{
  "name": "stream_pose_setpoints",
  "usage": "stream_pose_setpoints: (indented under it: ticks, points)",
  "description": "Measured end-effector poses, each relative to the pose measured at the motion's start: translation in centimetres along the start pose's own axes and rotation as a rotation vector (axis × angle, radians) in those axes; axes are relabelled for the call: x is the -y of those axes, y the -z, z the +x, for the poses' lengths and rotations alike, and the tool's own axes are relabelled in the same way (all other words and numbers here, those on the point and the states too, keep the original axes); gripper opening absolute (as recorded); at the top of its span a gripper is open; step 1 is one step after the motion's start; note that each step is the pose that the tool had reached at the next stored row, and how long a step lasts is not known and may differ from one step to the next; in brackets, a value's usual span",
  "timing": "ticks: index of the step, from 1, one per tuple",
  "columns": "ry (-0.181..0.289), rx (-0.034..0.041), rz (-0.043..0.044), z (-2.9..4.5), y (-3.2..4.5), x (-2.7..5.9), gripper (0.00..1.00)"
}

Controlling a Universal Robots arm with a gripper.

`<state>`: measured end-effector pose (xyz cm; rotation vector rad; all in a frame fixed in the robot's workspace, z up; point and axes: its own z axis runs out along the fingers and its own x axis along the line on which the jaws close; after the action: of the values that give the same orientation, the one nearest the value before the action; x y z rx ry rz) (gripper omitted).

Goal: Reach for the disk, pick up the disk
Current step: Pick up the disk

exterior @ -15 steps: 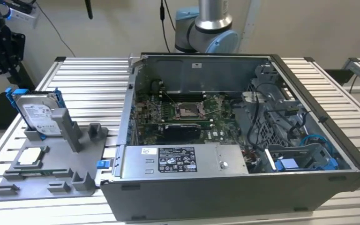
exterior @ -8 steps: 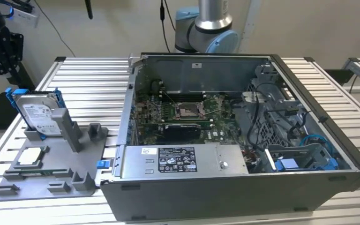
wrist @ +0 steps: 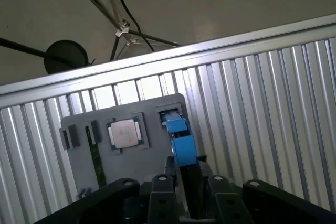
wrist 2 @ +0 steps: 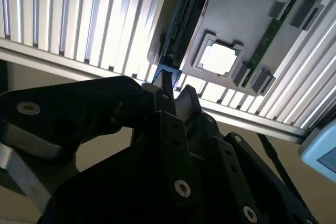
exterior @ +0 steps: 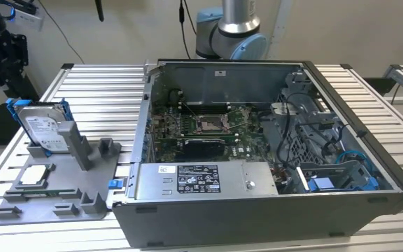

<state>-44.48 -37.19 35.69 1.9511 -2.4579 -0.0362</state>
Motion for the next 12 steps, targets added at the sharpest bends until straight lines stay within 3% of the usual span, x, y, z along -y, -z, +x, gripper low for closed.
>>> stream_pose_setpoints:
  ticks: [12]
  points:
    - [0.062,0.0007,-0.0015,0.01,-1.28,0.01,1.0]
